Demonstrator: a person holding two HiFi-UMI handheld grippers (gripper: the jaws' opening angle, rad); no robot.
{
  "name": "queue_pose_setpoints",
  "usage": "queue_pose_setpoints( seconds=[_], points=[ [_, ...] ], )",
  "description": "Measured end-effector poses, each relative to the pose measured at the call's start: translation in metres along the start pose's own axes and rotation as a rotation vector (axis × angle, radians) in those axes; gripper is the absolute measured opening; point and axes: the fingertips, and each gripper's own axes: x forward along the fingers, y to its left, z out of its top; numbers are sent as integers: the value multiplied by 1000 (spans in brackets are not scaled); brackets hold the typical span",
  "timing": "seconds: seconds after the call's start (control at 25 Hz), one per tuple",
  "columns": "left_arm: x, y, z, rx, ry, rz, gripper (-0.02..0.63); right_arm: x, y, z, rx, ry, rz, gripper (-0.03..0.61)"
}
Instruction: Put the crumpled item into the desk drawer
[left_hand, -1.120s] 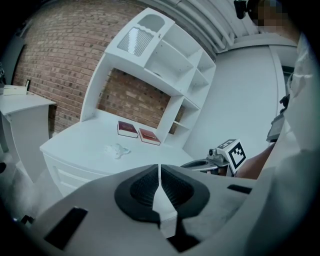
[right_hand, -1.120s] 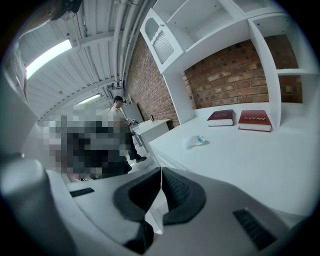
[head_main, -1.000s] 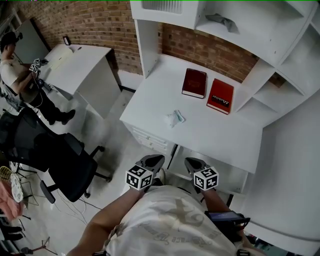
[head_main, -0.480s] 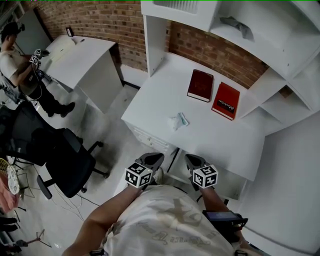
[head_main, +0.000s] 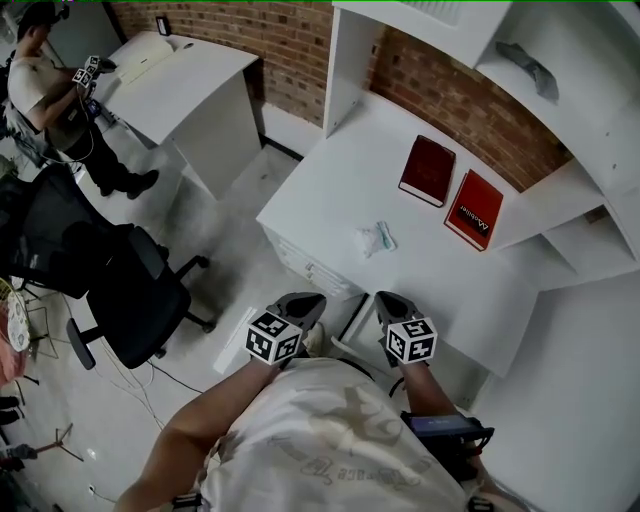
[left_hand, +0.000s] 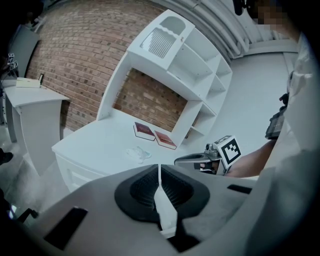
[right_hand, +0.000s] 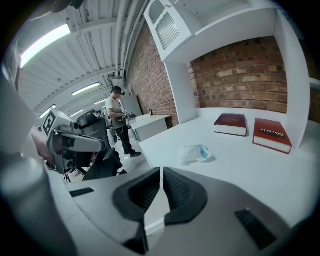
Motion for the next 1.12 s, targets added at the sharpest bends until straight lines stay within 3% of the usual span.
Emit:
queue_pose_setpoints(
  seconds=[0.2, 0.32, 1.12],
  points=[
    [1, 6, 2, 1, -2, -7, 33, 14, -5, 9, -24, 20, -14, 32],
    [-1, 12, 2, -7, -3, -2, 32, 22, -13, 12, -9, 31, -27, 96],
    [0, 51, -4, -61, 17, 27, 32, 68, -60, 30, 3, 87, -116, 206]
  ],
)
